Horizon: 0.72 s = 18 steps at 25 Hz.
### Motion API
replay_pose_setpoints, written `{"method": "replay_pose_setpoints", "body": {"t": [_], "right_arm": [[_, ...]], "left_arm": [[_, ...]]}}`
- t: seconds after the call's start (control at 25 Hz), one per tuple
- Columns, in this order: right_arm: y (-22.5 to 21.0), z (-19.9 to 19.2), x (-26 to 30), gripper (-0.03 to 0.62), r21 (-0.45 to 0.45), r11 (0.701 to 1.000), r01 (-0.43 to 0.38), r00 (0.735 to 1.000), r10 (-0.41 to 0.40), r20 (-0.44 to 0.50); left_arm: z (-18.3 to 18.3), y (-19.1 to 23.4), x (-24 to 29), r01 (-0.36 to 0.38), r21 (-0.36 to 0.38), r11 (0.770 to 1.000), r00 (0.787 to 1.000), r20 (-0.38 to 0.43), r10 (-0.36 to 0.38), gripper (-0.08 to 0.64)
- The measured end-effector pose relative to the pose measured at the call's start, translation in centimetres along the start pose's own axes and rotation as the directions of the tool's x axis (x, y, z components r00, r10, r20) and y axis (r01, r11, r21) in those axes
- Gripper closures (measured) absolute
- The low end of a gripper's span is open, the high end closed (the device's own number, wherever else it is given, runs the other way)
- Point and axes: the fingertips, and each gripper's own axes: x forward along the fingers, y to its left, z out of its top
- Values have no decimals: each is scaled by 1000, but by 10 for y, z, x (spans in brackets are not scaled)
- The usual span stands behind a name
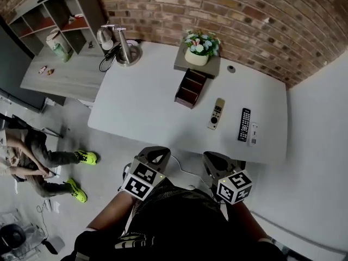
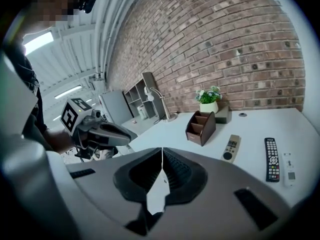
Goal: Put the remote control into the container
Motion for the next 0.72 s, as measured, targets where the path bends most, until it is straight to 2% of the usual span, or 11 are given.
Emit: {"method": "replay_pose_setpoints", "body": {"t": [0.08,0.2,0.44,0.6,0.72], "right_arm": [[-11,16,16,584,19,997,71,997,-71,6],[-20,26,34,584,76,984,161,987,-162,3],[-19,49,72,584,98,962,256,966,-257,-1],[-37,56,83,584,71,943,325,946,-325,-13],[-57,60,81,584,93,920,380,925,-380,-19]], "left_arm": [[12,23,5,55,45,997,998,-3,-55,554],[17,46,13,147,70,987,989,-20,-146,554],[22,92,32,260,125,957,965,-67,-254,554],[24,125,53,261,146,954,964,-85,-251,554],[26,164,75,191,122,974,980,-81,-182,554]]}}
